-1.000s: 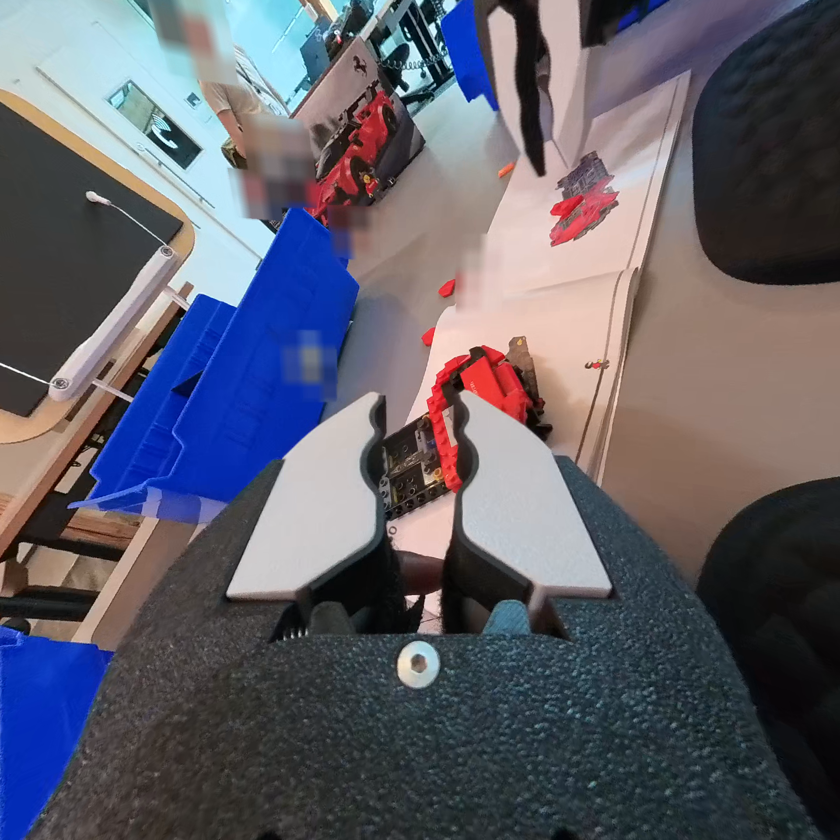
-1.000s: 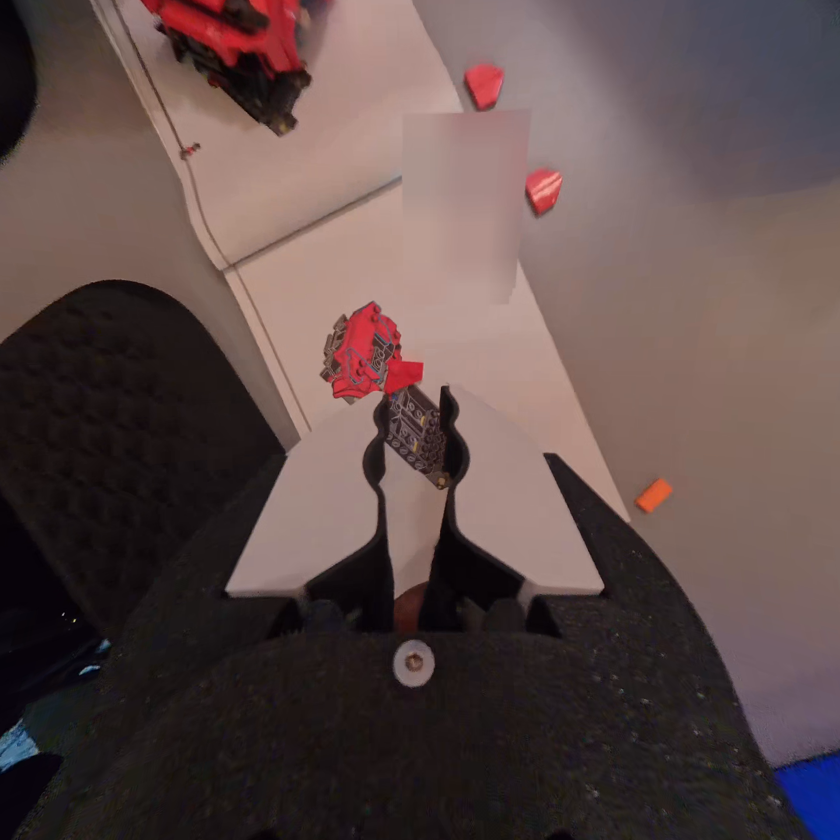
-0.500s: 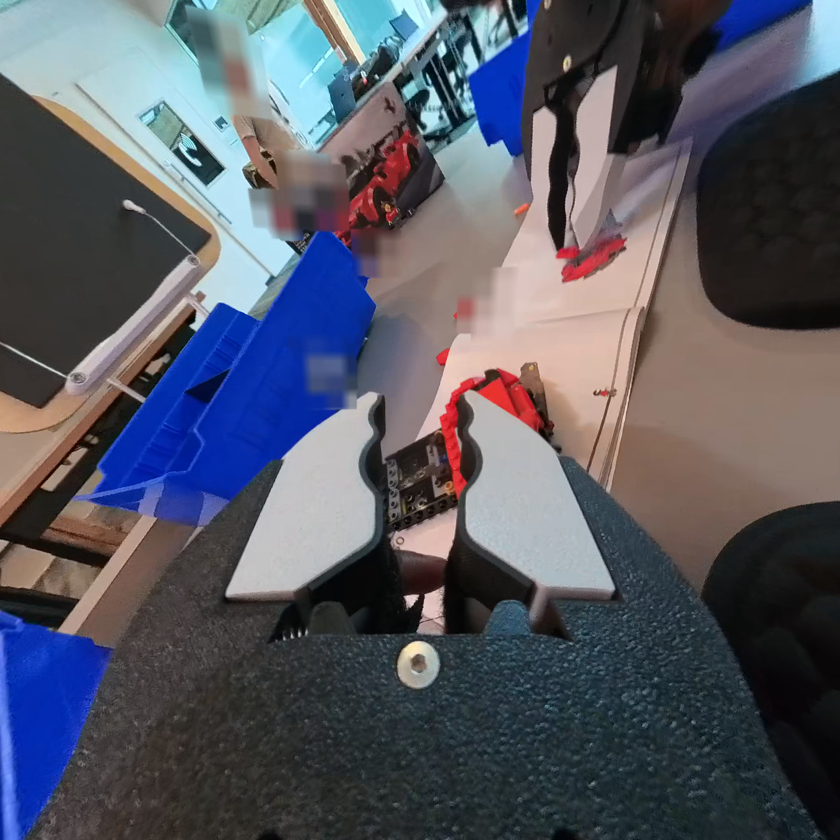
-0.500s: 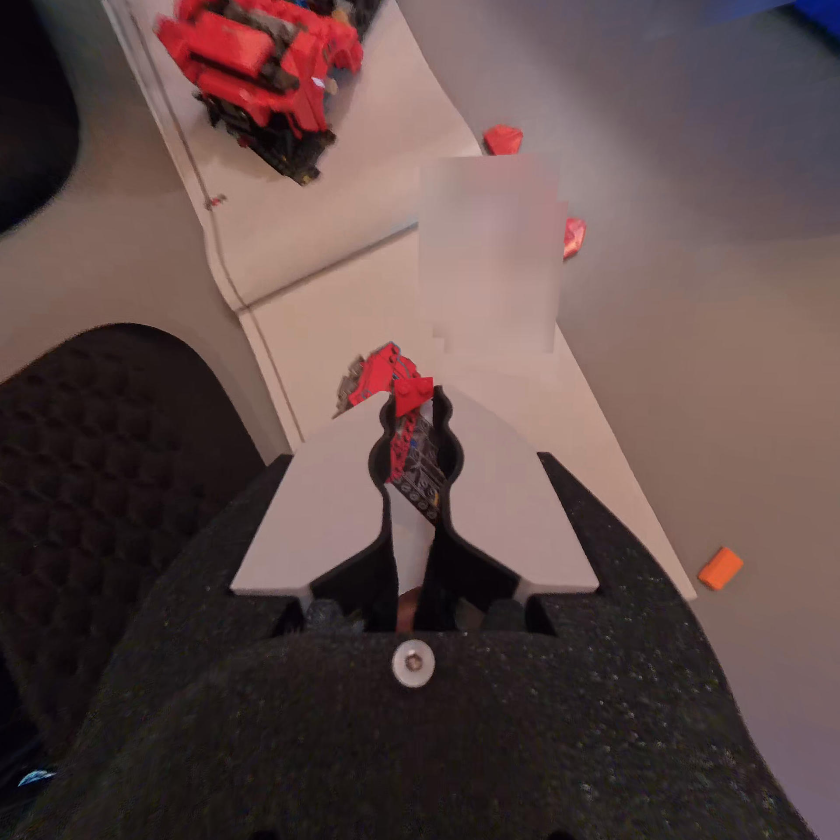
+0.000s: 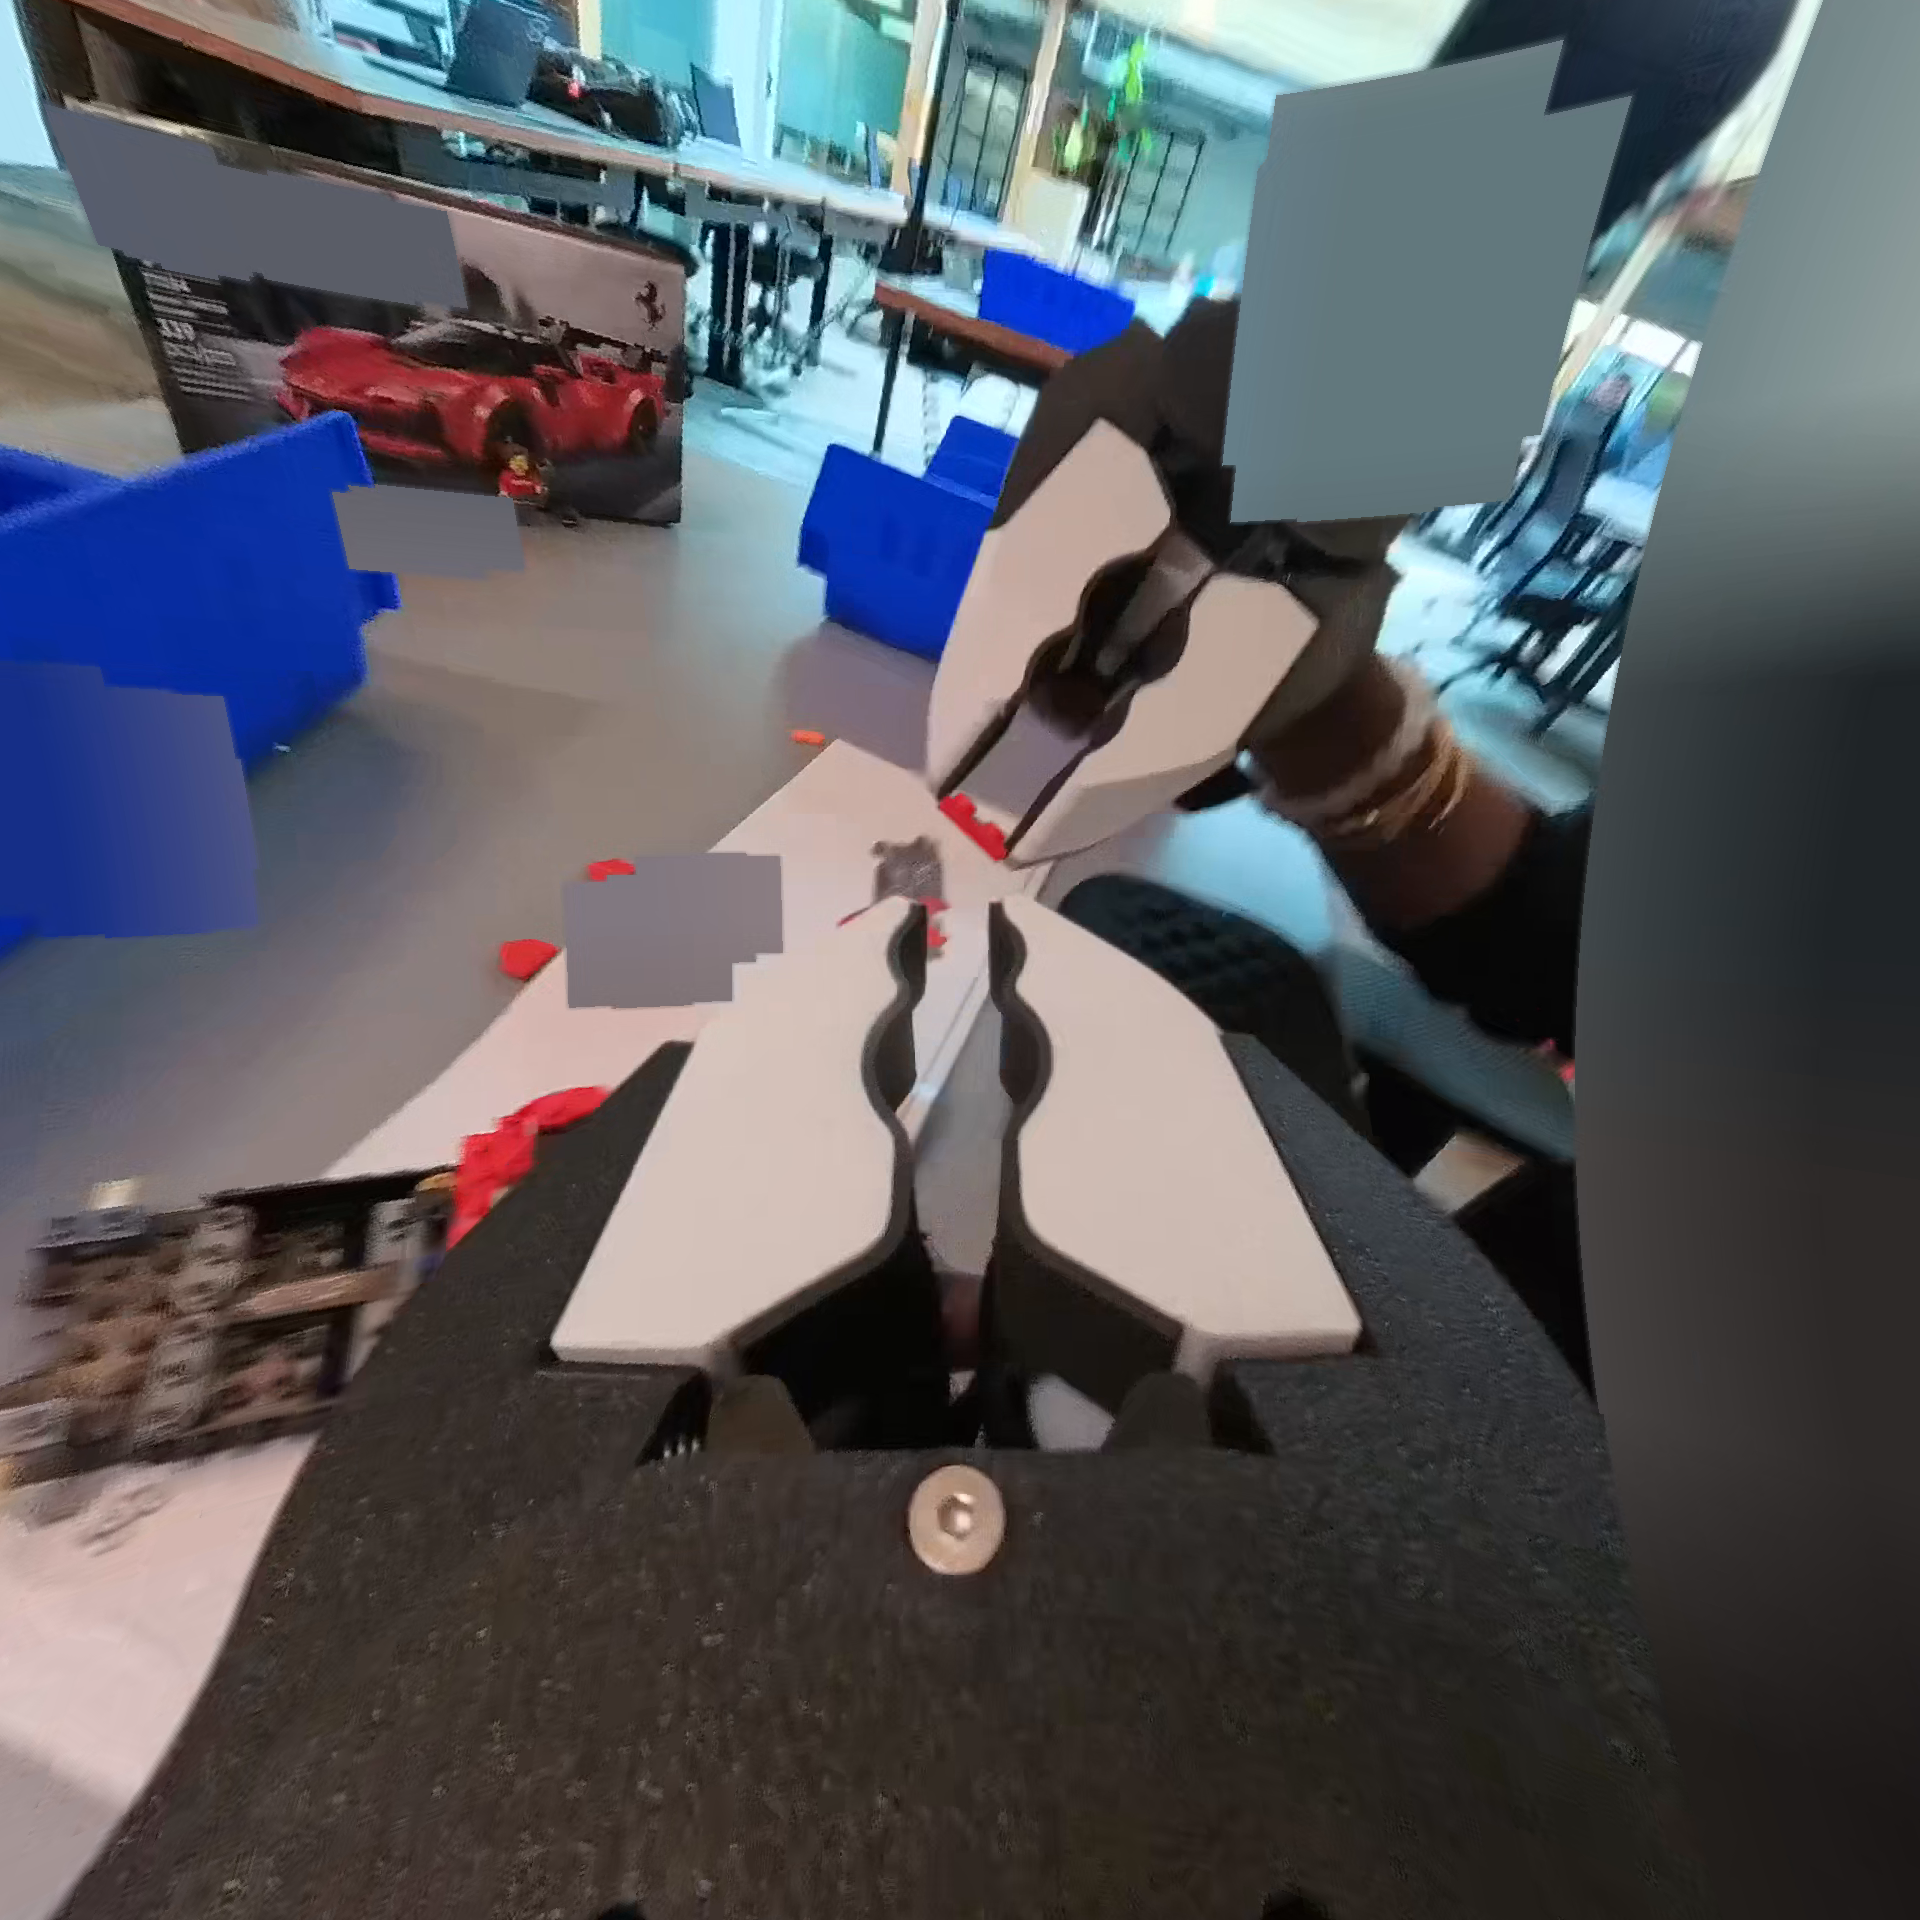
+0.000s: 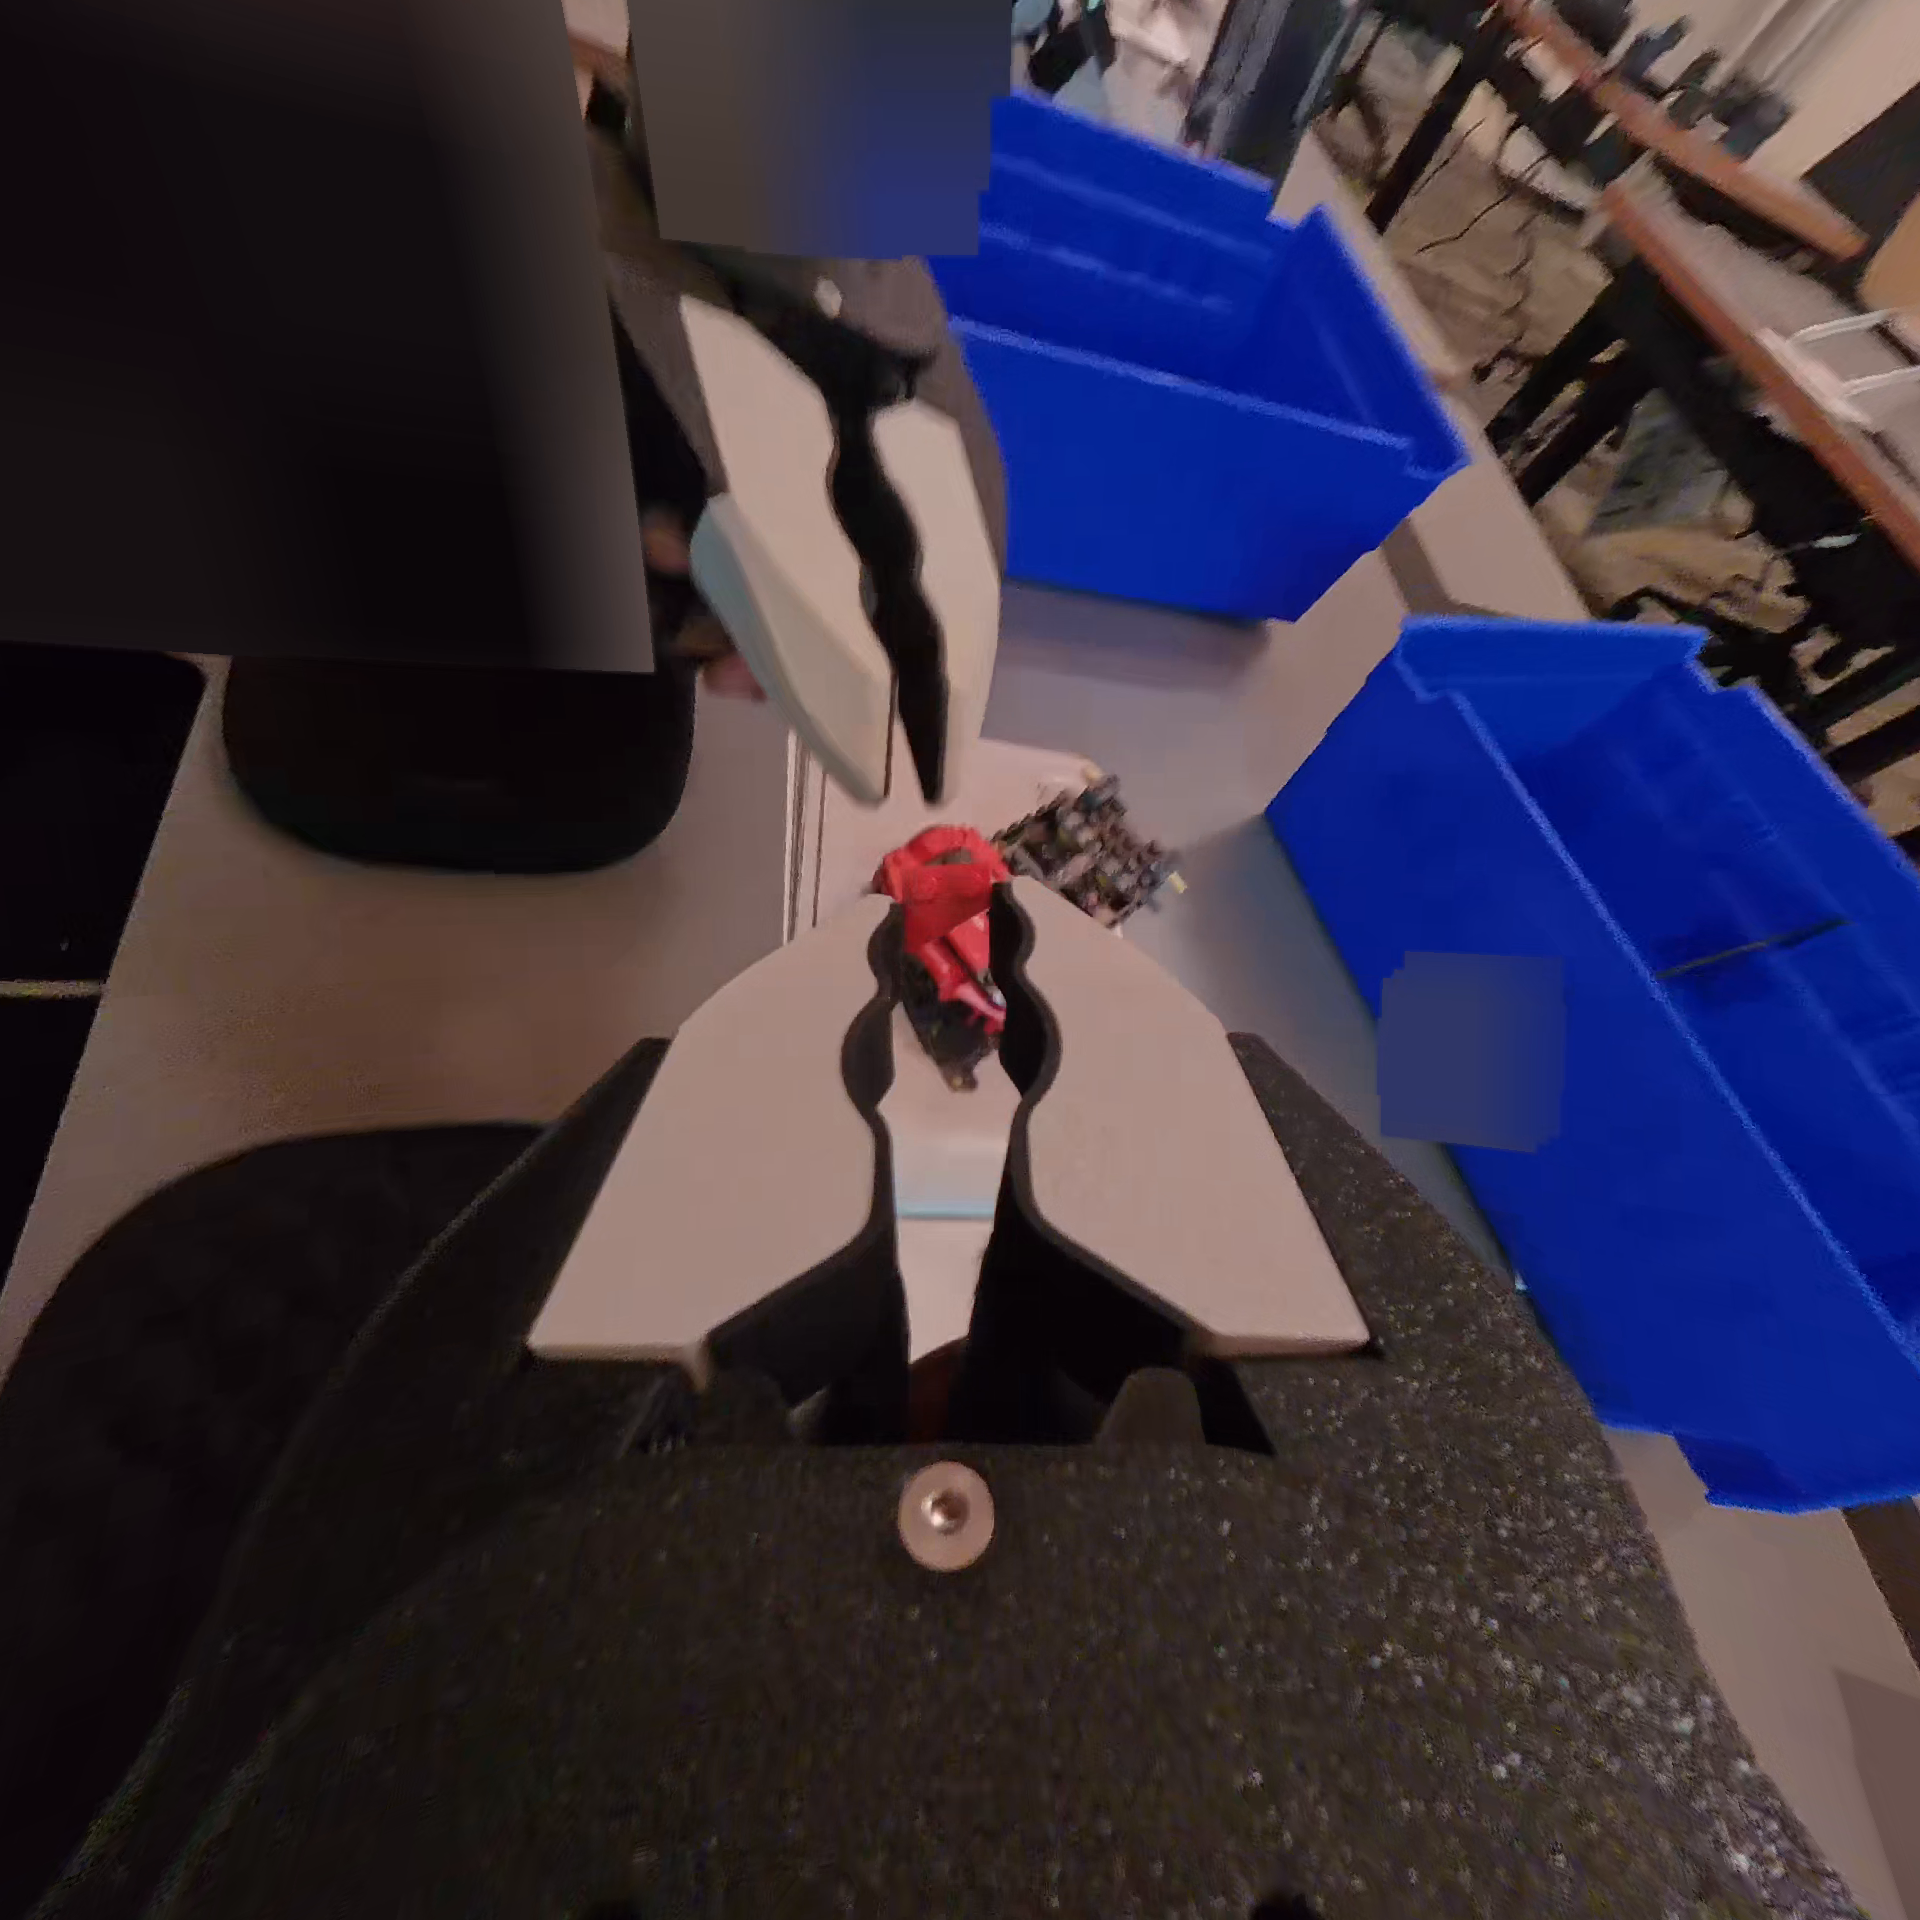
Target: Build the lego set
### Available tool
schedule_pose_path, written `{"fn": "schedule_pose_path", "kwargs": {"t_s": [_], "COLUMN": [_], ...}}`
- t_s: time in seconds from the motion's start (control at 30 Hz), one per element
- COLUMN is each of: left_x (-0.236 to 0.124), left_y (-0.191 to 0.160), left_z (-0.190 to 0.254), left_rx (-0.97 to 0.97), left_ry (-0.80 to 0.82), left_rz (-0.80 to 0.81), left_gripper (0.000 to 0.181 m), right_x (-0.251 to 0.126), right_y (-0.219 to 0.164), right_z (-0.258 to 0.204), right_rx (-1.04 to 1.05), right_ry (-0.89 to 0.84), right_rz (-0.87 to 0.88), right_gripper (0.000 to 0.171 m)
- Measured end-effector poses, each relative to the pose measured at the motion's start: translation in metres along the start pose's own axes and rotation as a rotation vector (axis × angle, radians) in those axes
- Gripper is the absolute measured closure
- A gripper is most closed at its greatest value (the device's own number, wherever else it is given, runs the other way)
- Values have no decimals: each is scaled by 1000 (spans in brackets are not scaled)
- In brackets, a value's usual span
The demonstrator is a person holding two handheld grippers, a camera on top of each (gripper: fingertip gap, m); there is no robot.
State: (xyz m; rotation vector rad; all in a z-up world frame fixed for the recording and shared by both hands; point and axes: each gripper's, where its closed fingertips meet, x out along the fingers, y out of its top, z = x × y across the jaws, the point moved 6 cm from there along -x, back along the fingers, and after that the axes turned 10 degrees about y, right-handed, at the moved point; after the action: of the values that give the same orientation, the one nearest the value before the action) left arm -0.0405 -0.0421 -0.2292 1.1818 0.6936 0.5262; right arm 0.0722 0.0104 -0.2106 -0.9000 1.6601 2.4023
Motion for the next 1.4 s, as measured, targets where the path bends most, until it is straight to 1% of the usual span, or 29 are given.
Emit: {"fn": "schedule_pose_path", "kwargs": {"t_s": [0.1, 0.17, 0.27, 0.37, 0.5, 0.57, 0.6, 0.67, 0.77, 0.87, 0.97, 1.07, 1.17, 1.4], "left_x": [3, 2, 4, 6, 5, 4, 2, -3, -9, -9, -7, -4, -2, 2], "left_y": [6, 7, 2, 2, 5, 7, 9, 13, 12, 8, 4, 0, 0, 1], "left_z": [5, 4, 4, 4, 3, 2, 0, -1, -2, -4, -2, -2, -3, -3], "left_rx": [-170, -227, -234, -230, -238, -240, -248, -281, -320, -346, -397, -416, -424, -459], "left_ry": [-51, -62, -47, -35, -76, -109, -131, -207, -315, -362, -433, -458, -469, -508], "left_rz": [102, 137, 111, 102, 83, 64, 54, 21, -89, -157, -183, -202, -206, -204], "left_gripper": [171, 171, 171, 176, 177, 178, 178, 179, 179, 179, 179, 179, 179, 179], "right_x": [4, 6, 9, 10, 9, 7, 6, 0, -3, 2, 8, 10, 12, 18], "right_y": [10, 10, 11, 13, 14, 15, 15, 17, 15, 10, 9, 14, 16, 15], "right_z": [-4, -5, -5, -8, -9, -10, -11, -13, -15, -14, -11, -12, -14, -13], "right_rx": [-3, 6, 39, 39, 51, 46, 37, -3, -108, -182, -237, -281, -336, -444], "right_ry": [-70, -113, -158, -186, -194, -171, -138, -80, 10, 63, 102, 154, 201, 167], "right_rz": [13, -5, -9, -9, 9, 17, 15, 26, 10, -34, -26, 15, 14, -50], "right_gripper": [156, 156, 155, 156, 156, 155, 151, 148, 148, 148, 148, 149, 151, 157]}}
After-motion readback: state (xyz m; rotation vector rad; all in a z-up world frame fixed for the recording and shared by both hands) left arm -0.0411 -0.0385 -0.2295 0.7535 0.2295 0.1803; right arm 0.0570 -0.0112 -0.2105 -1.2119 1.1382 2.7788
